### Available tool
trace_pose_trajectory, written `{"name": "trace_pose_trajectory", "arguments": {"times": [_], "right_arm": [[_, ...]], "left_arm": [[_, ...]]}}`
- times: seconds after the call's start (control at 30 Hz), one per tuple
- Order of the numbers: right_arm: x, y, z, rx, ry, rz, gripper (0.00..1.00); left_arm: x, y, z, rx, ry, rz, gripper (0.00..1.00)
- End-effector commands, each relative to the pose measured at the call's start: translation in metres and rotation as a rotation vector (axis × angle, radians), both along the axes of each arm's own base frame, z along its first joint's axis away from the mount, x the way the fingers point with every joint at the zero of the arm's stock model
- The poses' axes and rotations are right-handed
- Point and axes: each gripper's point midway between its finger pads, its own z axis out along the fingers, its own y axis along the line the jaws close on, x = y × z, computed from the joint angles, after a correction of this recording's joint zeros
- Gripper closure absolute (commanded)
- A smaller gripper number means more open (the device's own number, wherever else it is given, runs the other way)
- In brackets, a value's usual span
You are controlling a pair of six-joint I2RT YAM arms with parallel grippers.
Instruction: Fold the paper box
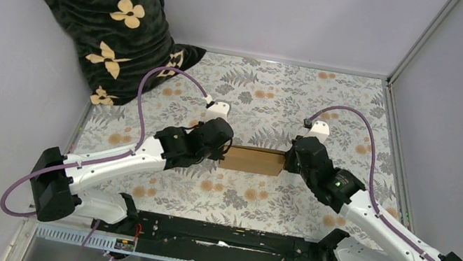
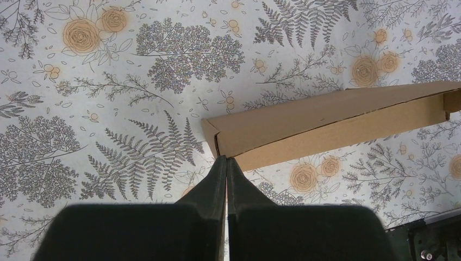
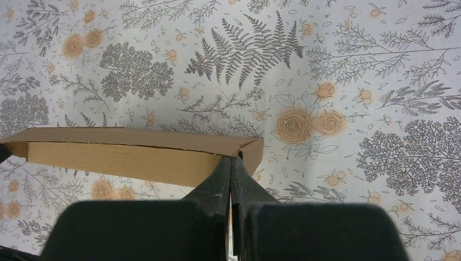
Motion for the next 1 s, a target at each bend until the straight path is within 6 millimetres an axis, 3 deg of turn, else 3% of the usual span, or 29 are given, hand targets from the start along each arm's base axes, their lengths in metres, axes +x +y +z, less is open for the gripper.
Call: {"name": "trace_pose_trajectory", "arguments": {"times": [0.0, 0.53, 0.97], "right_arm": [[-0.043, -0.027, -0.058, -0.176, 0.217, 0.017, 1.00], [-0.036, -0.033, -0.054, -0.246, 0.201, -0.014, 1.00], [-0.035, -0.036, -0.052, -0.260, 0.196, -0.024, 1.00]], "left_arm": [[-0.004, -0.010, -0.006, 0.006, 0.011, -0.040, 0.98], [0.015, 0.003, -0.015, 0.016, 0.015, -0.027, 0.97], [0.036, 0.001, -0.025, 0.038, 0.015, -0.025, 0.97]]}}
